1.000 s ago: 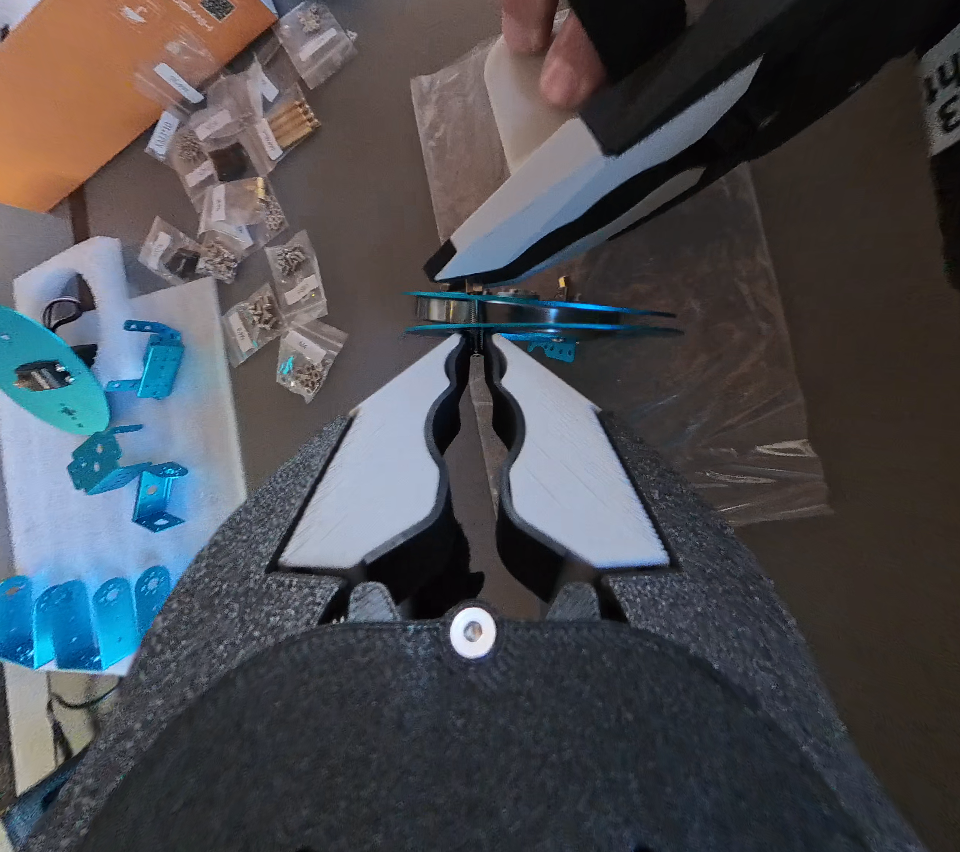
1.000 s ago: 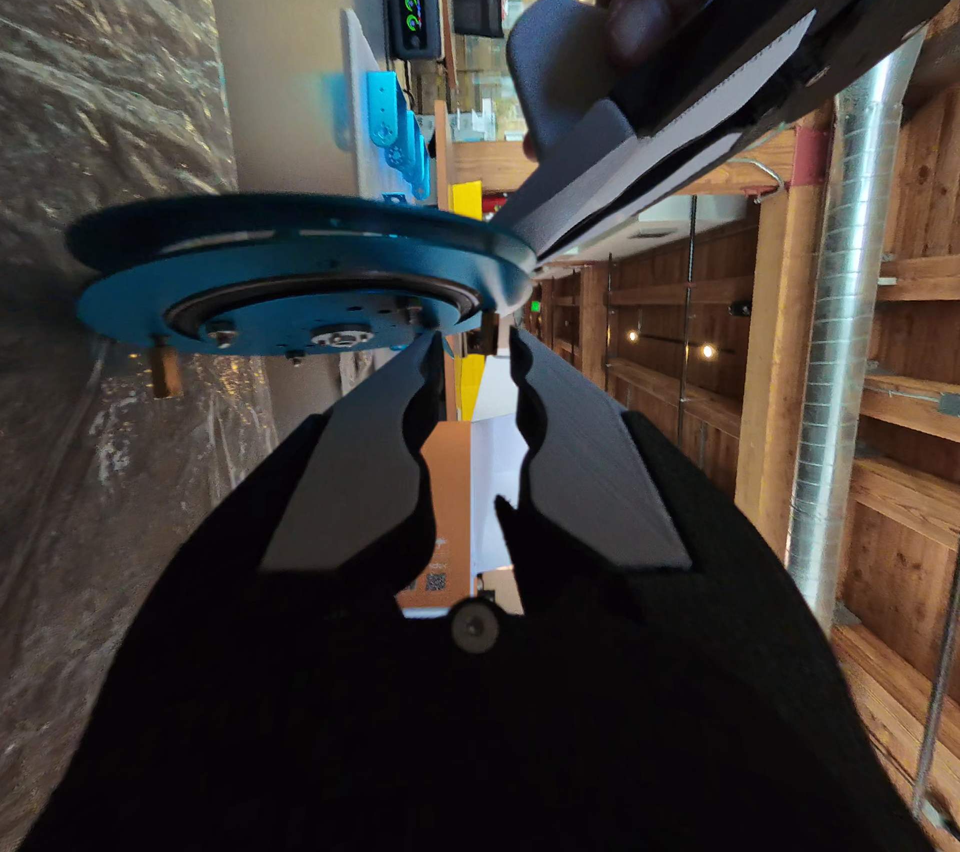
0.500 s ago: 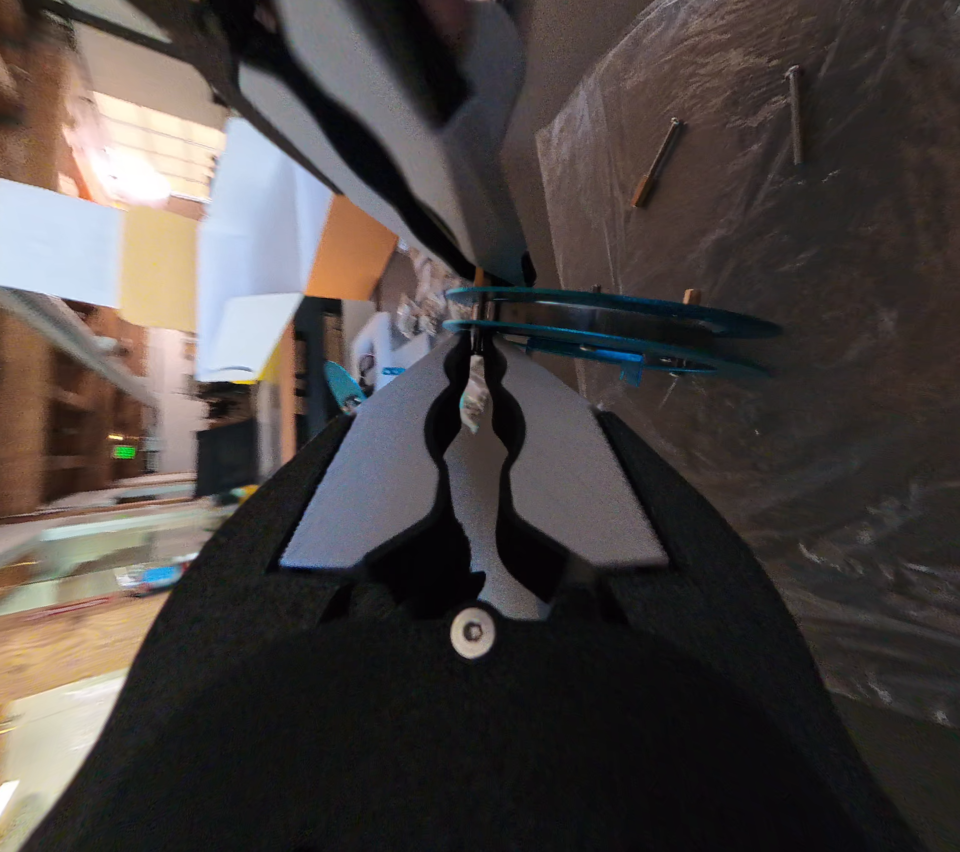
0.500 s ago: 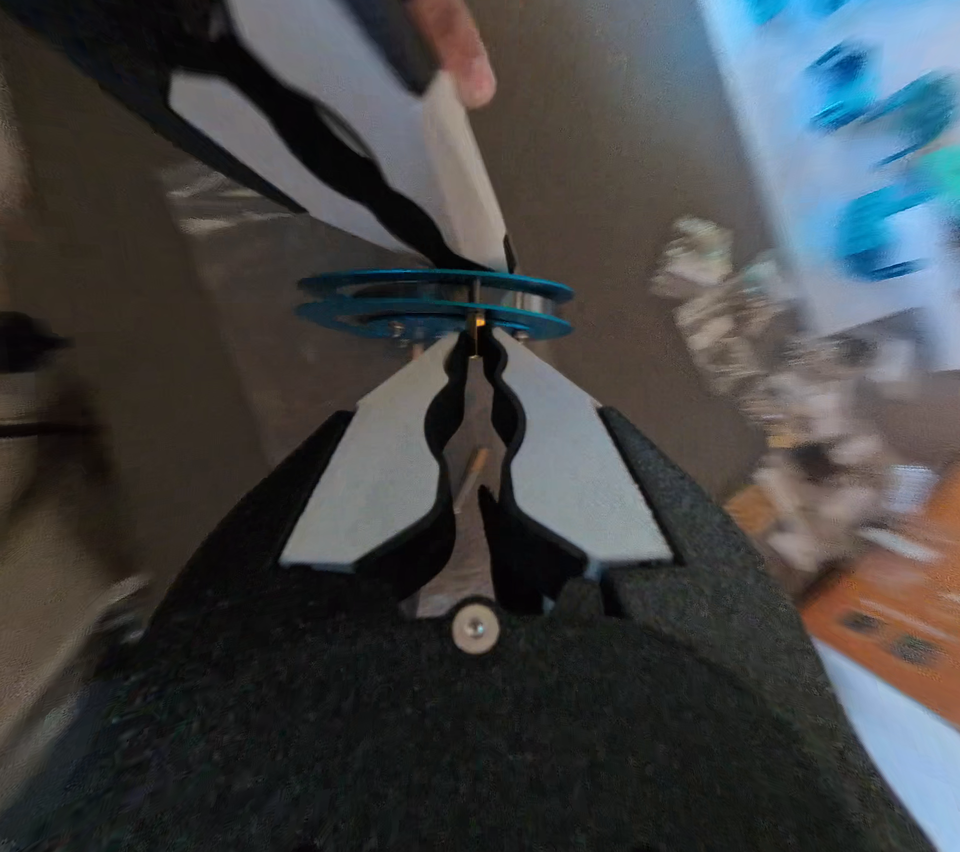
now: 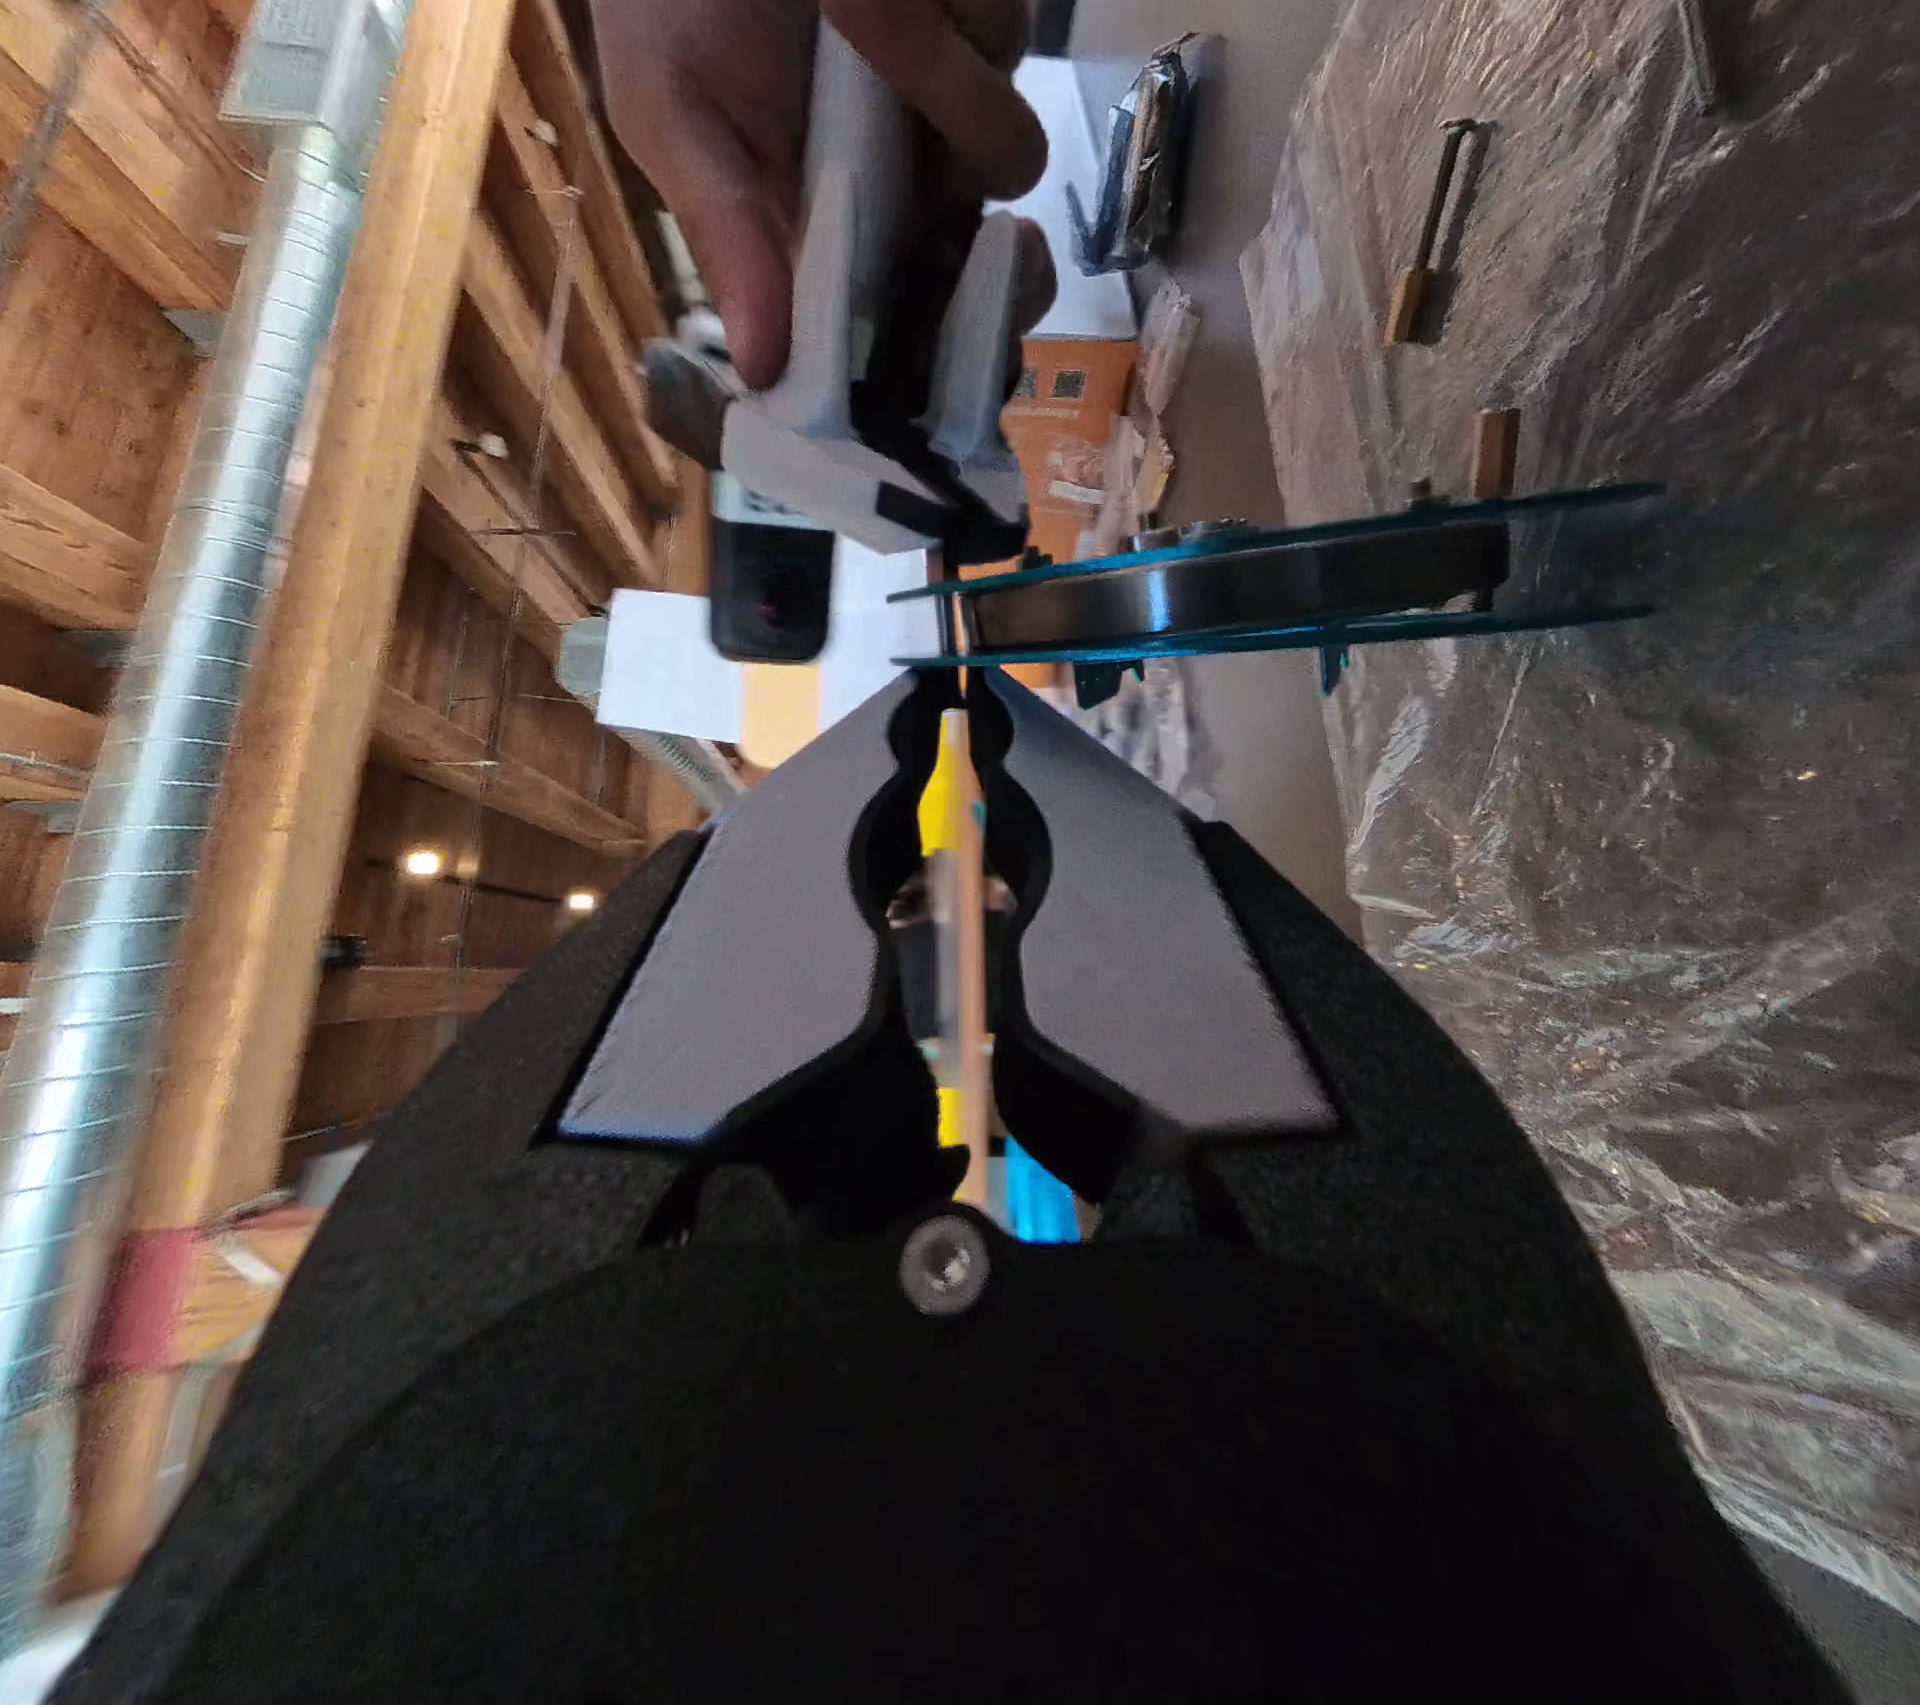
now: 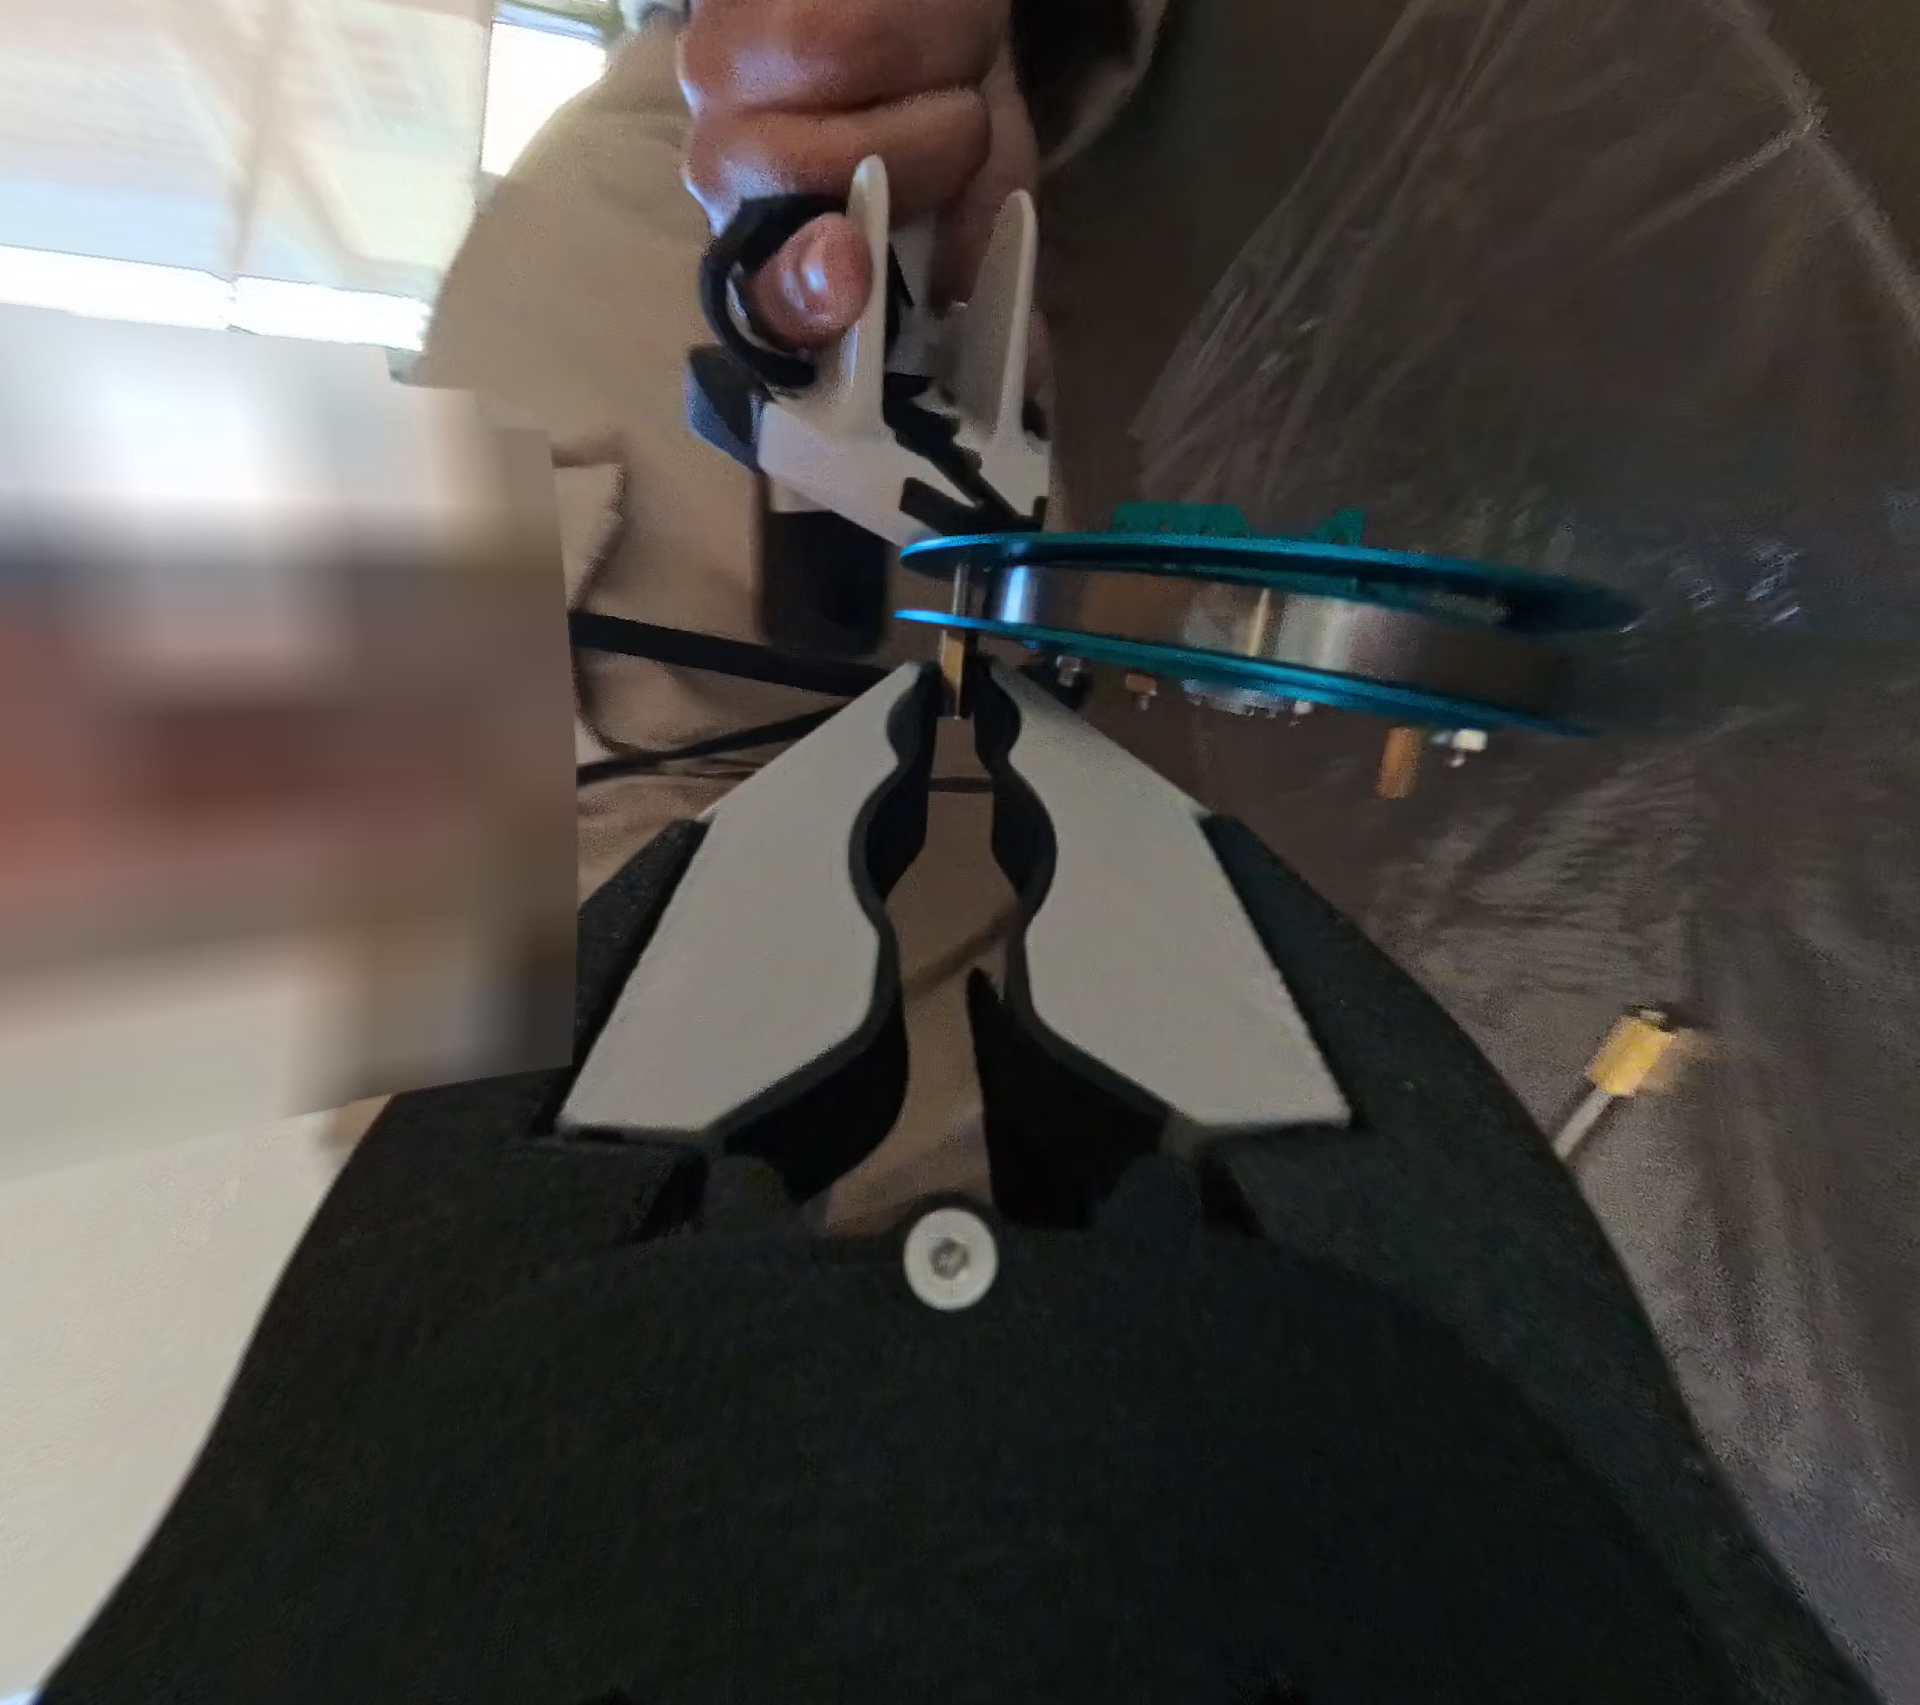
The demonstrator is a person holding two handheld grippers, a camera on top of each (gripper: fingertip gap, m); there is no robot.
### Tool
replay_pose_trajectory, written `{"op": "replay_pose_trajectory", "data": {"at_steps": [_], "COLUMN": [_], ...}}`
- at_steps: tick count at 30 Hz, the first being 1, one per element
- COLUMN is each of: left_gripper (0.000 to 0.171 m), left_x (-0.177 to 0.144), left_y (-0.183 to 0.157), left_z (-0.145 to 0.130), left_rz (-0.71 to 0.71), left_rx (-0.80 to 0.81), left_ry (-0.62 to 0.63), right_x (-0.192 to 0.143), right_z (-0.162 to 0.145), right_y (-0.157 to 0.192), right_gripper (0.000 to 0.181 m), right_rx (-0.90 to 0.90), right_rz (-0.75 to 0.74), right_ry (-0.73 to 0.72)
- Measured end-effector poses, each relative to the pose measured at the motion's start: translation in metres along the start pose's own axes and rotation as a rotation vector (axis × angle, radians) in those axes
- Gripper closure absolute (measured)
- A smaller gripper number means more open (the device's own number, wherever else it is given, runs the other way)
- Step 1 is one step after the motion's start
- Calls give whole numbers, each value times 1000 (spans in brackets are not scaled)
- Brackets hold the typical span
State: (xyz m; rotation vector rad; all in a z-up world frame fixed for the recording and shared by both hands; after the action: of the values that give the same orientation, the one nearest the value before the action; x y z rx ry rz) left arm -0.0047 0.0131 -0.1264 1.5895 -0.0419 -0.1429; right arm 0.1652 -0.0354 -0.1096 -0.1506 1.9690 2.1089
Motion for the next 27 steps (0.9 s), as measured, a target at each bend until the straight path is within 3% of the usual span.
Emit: {"op": "replay_pose_trajectory", "data": {"at_steps": [1, 4, 9, 12, 15, 19, 22, 25, 27], "left_gripper": [169, 169, 168, 168, 168, 168, 168, 169, 169], "left_x": [1, 8, 22, 30, 40, 53, 58, 61, 59], "left_y": [5, 20, 39, 51, 60, 64, 65, 64, 61], "left_z": [-2, -10, -23, -25, -29, -40, -42, -43, -38], "left_rz": [-50, -242, -509, -688, -829, -985, -1058, -1082, -984], "left_rx": [-52, -234, -360, -455, -539, -729, -783, -833, -771], "left_ry": [-3, -18, -7, -32, -28, -42, -64, -69, -66], "right_x": [0, 3, 28, 48, 70, 85, 88, 88, 83], "right_z": [0, -8, -39, -49, -53, -65, -66, -66, -64], "right_y": [5, 24, 50, 46, 34, 16, 8, 12, 19], "right_gripper": [175, 156, 153, 150, 145, 157, 163, 177, 177], "right_rx": [-75, -387, -1000, -1187, -1327, -1522, -1590, -1593, -1497], "right_rz": [-85, -469, -1207, -1593, -1889, -2101, -2264, -2308, -2232], "right_ry": [-18, -40, -130, -150, -135, -160, -139, -133, -124]}}
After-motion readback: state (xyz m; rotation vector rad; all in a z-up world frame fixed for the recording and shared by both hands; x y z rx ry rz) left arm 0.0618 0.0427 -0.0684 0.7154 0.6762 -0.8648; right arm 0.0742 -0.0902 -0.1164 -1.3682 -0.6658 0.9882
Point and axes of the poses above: each gripper's, where its closed fingertips meet, x out along the fingers, z out of its top, y = z × x across the jaws, the point moved 10 cm from there along -x, back along the fingers, and after that the axes turned 4 degrees about x, right-handed, at the moved point
